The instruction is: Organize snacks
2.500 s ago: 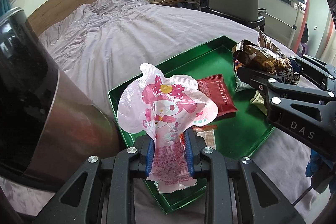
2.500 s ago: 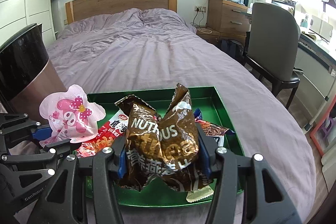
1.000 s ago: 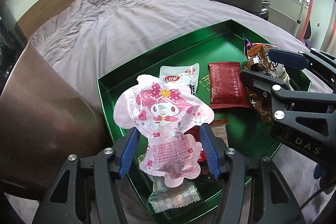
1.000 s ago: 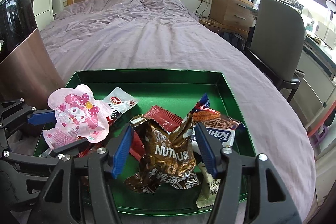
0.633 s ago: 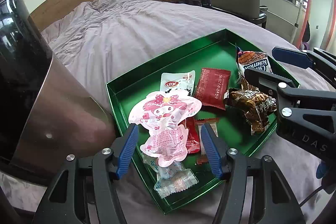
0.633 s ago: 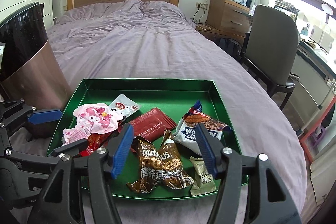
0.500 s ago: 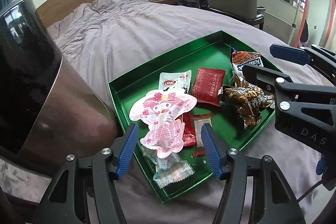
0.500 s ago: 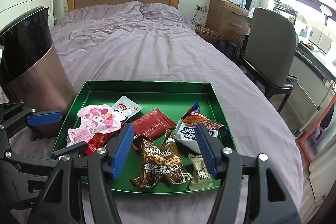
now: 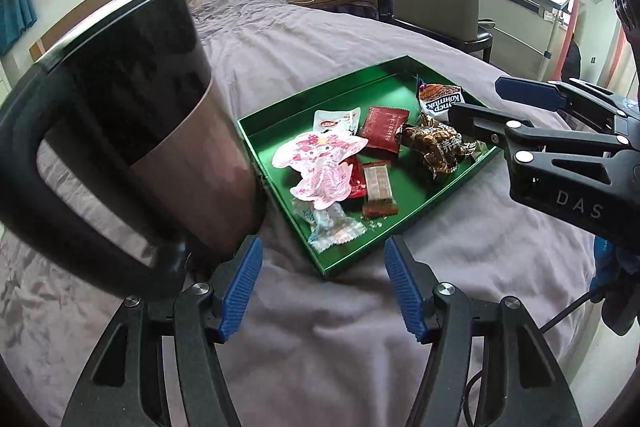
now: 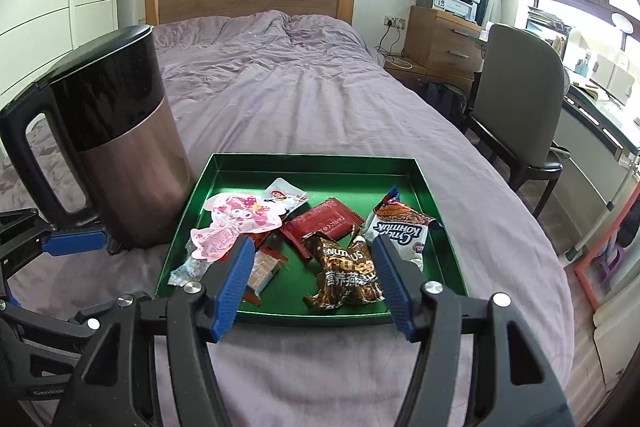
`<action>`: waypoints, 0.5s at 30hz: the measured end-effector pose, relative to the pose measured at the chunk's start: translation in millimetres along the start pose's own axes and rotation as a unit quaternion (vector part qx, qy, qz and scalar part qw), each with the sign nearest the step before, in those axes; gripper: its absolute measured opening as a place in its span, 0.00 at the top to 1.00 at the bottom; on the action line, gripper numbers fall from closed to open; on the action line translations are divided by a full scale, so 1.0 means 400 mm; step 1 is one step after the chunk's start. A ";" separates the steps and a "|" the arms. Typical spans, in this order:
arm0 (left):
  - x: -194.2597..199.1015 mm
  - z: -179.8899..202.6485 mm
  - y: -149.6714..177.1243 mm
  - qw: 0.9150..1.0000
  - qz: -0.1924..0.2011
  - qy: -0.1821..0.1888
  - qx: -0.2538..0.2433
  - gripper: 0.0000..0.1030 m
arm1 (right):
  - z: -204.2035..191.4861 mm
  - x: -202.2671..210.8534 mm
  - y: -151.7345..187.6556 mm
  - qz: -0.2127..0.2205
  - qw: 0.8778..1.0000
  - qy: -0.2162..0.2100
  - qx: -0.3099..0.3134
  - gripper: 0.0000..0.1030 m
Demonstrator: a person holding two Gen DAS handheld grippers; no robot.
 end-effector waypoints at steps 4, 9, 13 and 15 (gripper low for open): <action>0.048 -0.041 0.038 1.000 -0.002 -0.020 0.000 0.44 | -0.049 0.043 0.008 0.001 1.000 -0.015 0.008 0.00; 0.099 -0.094 0.088 0.999 -0.003 -0.031 0.013 0.44 | -0.115 0.090 0.024 0.000 0.999 -0.031 0.022 0.00; 0.140 -0.127 0.121 0.999 -0.001 -0.039 0.020 0.44 | -0.167 0.125 0.033 0.000 0.999 -0.043 0.027 0.00; 0.161 -0.146 0.138 0.999 0.001 -0.041 0.028 0.44 | -0.192 0.142 0.035 0.000 0.998 -0.048 0.029 0.00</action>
Point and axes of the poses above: each gripper's, at about its wrist camera, not at the fingertips, and x roughly against the way its jaws point, z to its right, y to its underside, the point moved 10 cm from there along -x, roughly the way its jaws point, and after that the axes turned 10 degrees about y, right-handed, at the moved point
